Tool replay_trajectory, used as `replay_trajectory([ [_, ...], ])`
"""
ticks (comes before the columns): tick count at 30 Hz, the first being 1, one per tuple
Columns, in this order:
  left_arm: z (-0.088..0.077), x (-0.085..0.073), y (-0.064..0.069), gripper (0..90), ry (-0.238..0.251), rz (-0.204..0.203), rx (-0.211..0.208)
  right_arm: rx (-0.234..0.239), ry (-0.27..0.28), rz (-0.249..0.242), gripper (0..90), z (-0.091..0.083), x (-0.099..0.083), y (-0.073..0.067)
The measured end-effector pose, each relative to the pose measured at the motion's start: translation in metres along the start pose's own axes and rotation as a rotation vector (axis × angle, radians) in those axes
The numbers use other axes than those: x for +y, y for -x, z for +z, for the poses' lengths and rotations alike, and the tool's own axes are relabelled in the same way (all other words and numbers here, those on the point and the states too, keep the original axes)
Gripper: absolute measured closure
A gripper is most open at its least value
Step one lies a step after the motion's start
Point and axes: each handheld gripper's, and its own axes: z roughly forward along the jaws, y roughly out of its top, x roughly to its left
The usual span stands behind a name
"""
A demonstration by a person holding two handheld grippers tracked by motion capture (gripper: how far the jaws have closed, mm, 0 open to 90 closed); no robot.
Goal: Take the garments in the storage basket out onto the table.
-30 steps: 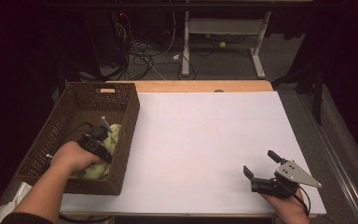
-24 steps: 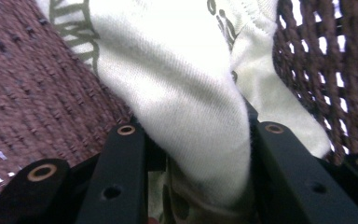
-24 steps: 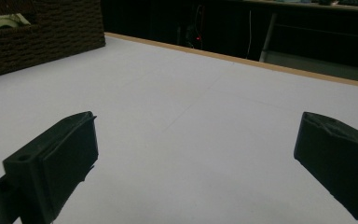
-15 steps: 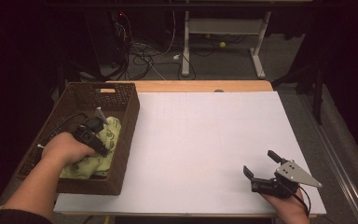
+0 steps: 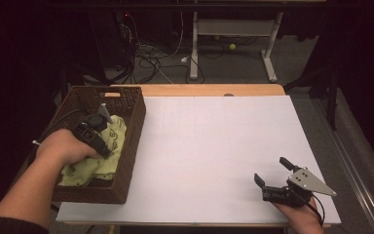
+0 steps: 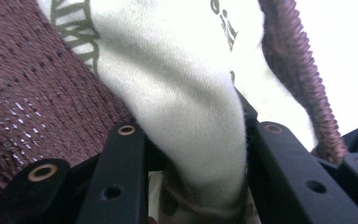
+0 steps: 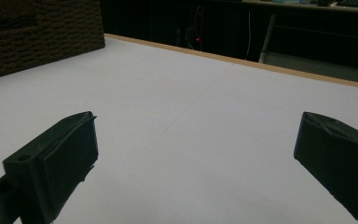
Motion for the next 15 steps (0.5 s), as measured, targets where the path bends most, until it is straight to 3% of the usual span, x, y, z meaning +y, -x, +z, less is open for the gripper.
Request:
replay_trajectory([
  [15, -0.032, 0.003, 0.003, 64.8, 0.014, 0.020, 0.005, -0.001, -0.003, 0.001, 0.3, 0.000, 0.000, 0.000],
])
